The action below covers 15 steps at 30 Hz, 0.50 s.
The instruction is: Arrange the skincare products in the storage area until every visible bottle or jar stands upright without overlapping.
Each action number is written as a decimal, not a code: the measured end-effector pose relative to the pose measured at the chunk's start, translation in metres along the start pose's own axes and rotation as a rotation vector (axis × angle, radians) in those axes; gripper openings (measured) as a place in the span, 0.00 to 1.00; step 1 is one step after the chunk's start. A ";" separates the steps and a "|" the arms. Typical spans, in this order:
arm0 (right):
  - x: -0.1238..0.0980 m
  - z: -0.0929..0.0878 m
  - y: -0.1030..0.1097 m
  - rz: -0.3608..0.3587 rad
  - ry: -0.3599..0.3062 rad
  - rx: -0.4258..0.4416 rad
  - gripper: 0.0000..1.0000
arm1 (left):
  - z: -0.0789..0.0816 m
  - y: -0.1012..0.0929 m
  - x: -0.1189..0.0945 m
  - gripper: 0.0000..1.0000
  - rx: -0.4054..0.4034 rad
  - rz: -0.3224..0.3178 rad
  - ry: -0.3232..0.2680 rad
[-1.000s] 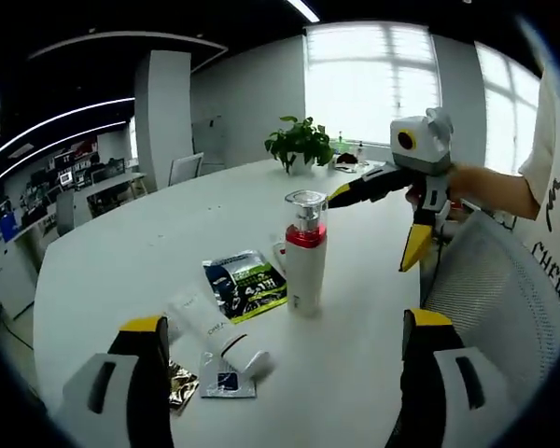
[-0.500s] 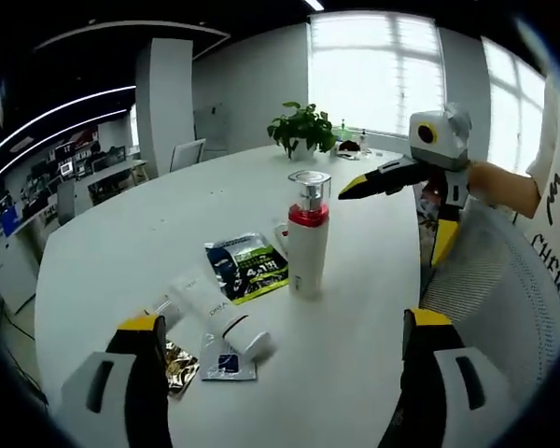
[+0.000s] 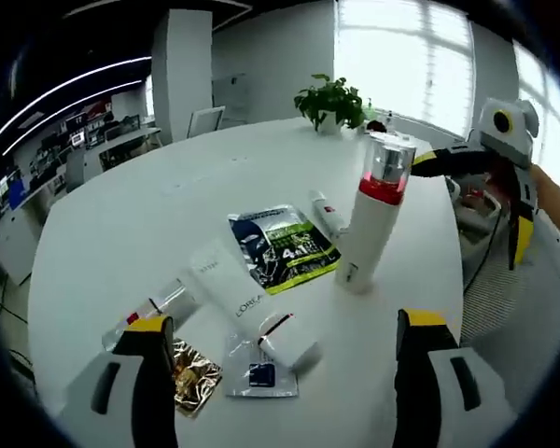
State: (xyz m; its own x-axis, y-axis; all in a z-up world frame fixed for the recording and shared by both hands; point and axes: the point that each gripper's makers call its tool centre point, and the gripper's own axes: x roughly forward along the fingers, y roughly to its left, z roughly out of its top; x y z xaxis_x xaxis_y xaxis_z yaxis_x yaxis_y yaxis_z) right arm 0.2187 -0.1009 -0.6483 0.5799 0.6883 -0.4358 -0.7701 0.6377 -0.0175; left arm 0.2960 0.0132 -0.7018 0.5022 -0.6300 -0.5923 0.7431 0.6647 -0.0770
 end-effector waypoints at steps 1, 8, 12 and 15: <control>0.000 0.000 0.000 -0.003 0.000 0.000 1.00 | -0.001 0.005 0.006 0.90 -0.017 -0.008 0.004; 0.001 -0.002 0.000 -0.007 -0.001 0.033 1.00 | -0.007 0.020 0.039 0.76 -0.072 0.013 0.033; 0.000 -0.003 -0.004 -0.019 -0.006 0.038 1.00 | -0.012 0.032 0.050 0.62 -0.085 0.063 0.050; -0.002 -0.004 -0.006 -0.027 -0.002 0.045 1.00 | -0.012 0.035 0.058 0.62 -0.094 0.074 0.053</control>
State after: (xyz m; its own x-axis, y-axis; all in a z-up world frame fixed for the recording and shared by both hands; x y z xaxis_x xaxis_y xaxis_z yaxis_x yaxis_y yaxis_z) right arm 0.2209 -0.1075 -0.6509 0.6009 0.6712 -0.4340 -0.7413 0.6711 0.0116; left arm 0.3459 0.0051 -0.7485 0.5286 -0.5572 -0.6404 0.6588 0.7450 -0.1045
